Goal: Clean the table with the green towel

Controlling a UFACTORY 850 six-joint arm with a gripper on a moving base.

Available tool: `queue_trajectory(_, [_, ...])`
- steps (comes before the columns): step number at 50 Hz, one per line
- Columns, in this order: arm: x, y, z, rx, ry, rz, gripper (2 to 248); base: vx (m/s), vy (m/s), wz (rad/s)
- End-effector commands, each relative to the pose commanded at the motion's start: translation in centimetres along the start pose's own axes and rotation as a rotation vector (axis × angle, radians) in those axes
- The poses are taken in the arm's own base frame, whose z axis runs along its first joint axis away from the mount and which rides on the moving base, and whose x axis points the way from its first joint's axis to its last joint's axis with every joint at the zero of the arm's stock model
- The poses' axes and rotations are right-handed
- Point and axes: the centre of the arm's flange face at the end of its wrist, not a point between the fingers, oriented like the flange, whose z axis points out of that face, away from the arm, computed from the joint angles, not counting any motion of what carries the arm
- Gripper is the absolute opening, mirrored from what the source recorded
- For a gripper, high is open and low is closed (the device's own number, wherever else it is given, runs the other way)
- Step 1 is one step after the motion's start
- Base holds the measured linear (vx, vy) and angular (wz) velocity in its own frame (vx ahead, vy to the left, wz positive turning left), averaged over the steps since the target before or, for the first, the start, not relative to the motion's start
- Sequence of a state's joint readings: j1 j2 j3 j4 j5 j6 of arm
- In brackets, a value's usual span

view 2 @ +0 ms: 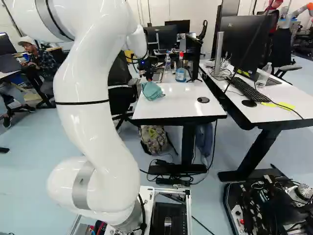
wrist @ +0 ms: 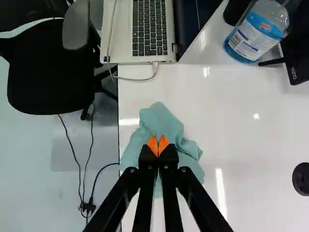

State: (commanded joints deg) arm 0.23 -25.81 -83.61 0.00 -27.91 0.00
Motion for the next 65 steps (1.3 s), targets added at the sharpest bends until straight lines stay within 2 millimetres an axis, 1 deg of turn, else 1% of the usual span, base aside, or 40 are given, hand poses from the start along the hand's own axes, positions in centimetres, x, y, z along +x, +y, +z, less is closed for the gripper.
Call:
queue_trajectory(6, [0.5, 0.5, 0.4, -0.004, 0.003, 0.006, 21, 0.000, 0.000, 0.000])
queue_trajectory(15, [0.8, 1.3, 1.7, -0.009, -0.005, 0.016, 21, 0.000, 0.000, 0.000])
queue_trajectory(61, [-0.8, 1.3, 8.1, -0.009, -0.093, 0.017, 21, 0.000, 0.000, 0.000])
queue_trajectory(65, [-0.9, 1.3, 8.3, -0.009, -0.096, 0.017, 21, 0.000, 0.000, 0.000])
